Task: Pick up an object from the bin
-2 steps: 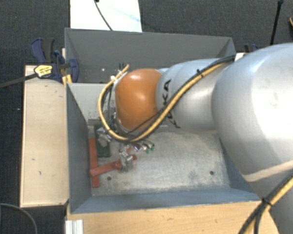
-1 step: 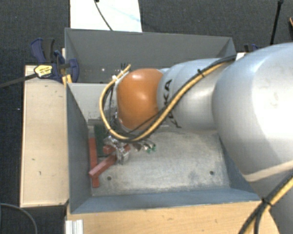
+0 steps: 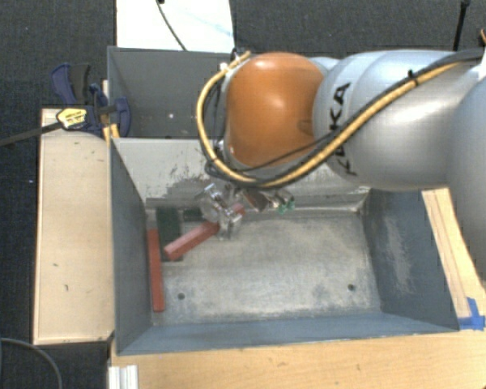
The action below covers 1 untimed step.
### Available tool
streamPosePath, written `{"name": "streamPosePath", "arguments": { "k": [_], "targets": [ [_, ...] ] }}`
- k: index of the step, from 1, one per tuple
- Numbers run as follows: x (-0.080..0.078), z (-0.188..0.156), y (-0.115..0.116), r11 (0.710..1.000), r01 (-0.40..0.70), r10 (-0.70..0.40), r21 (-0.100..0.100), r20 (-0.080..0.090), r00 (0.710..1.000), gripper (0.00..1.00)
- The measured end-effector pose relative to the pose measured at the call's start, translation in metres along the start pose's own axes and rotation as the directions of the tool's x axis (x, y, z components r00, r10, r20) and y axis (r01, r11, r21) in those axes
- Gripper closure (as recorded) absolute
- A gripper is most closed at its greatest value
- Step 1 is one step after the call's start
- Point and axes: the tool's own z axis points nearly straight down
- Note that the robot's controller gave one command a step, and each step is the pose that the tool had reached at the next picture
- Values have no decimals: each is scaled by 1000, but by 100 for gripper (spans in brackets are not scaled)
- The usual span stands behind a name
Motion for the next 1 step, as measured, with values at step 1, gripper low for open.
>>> {"name": "streamPosePath", "arguments": {
  "k": [1],
  "targets": [
    [6,-111,19,1000,13,-13,-1,2,1000,100]
  ]
}}
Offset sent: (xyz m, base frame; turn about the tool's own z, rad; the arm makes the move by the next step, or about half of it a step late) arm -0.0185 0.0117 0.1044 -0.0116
